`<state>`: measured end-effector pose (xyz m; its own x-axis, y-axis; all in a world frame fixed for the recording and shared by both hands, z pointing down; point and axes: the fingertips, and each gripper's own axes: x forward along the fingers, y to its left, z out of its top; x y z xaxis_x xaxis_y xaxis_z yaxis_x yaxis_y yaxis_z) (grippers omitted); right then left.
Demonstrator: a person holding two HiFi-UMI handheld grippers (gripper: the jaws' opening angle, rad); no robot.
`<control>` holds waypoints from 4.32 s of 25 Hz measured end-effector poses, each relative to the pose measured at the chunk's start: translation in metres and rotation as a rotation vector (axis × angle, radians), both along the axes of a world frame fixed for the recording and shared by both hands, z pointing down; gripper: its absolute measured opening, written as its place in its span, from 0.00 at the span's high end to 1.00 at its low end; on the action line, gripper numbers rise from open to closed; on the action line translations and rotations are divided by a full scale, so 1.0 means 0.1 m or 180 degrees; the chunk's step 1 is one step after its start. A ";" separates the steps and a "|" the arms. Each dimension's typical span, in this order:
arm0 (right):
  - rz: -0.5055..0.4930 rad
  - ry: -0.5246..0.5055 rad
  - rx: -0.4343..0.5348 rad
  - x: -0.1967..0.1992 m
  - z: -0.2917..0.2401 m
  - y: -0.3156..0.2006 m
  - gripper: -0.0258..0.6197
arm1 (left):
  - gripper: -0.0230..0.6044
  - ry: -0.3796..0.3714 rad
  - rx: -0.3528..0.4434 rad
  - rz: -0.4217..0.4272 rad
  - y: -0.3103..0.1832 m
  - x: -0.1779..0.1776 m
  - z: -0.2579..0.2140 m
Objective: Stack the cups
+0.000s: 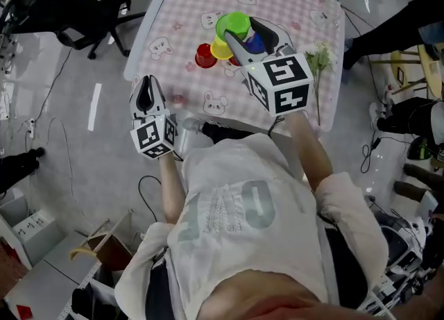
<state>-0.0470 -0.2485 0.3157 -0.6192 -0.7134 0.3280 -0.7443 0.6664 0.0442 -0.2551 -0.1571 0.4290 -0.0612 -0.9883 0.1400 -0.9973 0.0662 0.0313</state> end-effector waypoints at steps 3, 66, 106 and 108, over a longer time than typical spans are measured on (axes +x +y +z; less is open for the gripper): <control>0.0061 0.0107 -0.0124 0.19 0.12 -0.07 0.61 | 0.91 0.0004 0.0004 0.0032 0.00 0.12 0.00; 0.0543 -0.0973 0.1030 0.57 -0.76 0.08 0.88 | 0.91 -0.0350 0.0499 0.0290 -0.14 0.31 -1.12; 0.0650 -0.1032 0.0784 0.93 -0.06 0.82 0.91 | 0.91 -0.0621 0.0885 0.0645 0.11 1.16 -1.62; 0.0648 -0.1029 0.0787 0.92 -0.07 0.82 0.91 | 0.91 -0.0616 0.0873 0.0649 0.10 1.16 -1.62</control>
